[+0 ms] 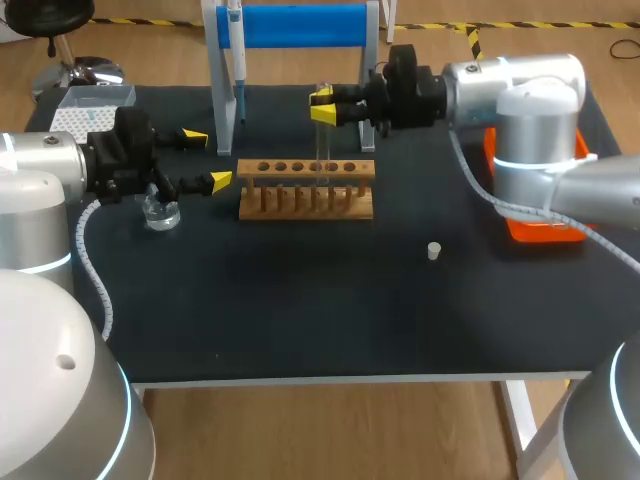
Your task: Invert the test tube, pick up the pipette, mount the tip to pipette, aspirate from beaker and dispense into the tube, eject the tip, return the pipette, and cap with the stopper.
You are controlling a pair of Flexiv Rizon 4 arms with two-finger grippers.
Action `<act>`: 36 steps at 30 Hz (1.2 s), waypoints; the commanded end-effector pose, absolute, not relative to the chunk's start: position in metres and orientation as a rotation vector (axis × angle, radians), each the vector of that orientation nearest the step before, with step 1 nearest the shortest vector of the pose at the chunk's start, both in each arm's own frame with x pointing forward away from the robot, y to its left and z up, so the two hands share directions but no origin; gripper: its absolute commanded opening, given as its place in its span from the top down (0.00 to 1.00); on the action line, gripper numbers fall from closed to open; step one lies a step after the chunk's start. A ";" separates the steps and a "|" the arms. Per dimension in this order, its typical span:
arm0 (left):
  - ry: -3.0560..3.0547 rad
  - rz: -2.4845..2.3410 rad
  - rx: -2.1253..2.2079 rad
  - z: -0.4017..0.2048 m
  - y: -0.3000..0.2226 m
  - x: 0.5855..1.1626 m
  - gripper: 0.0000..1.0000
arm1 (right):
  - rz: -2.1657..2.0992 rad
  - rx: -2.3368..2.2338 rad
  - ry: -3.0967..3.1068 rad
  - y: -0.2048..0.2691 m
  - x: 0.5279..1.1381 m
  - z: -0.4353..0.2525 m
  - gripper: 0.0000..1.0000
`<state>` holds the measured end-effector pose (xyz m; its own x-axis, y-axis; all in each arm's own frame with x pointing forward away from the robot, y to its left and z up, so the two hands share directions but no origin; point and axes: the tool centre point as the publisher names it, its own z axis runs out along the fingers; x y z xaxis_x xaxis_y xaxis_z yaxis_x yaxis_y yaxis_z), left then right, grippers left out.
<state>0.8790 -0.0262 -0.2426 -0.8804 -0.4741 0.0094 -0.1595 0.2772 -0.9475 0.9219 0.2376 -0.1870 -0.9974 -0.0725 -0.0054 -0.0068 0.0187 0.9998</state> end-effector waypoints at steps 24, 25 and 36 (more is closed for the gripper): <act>2.273 -1.637 -0.582 -0.243 -0.027 0.878 0.00 | -1.553 -0.826 -1.635 0.214 0.935 -0.188 1.00; 2.273 -1.637 -0.582 -0.243 -0.027 0.878 0.00 | -1.509 -0.861 -1.587 0.214 0.934 -0.190 1.00; 2.273 -1.637 -0.582 -0.243 -0.027 0.878 0.00 | -1.246 -1.135 -1.327 0.215 0.931 -0.199 1.00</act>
<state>0.8790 -0.0262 -0.2426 -0.8804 -0.4741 0.0094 -0.1595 0.2773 -0.9475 0.9308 0.2156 -0.2006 -0.6396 -0.0356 0.7678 0.7666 0.0444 0.6406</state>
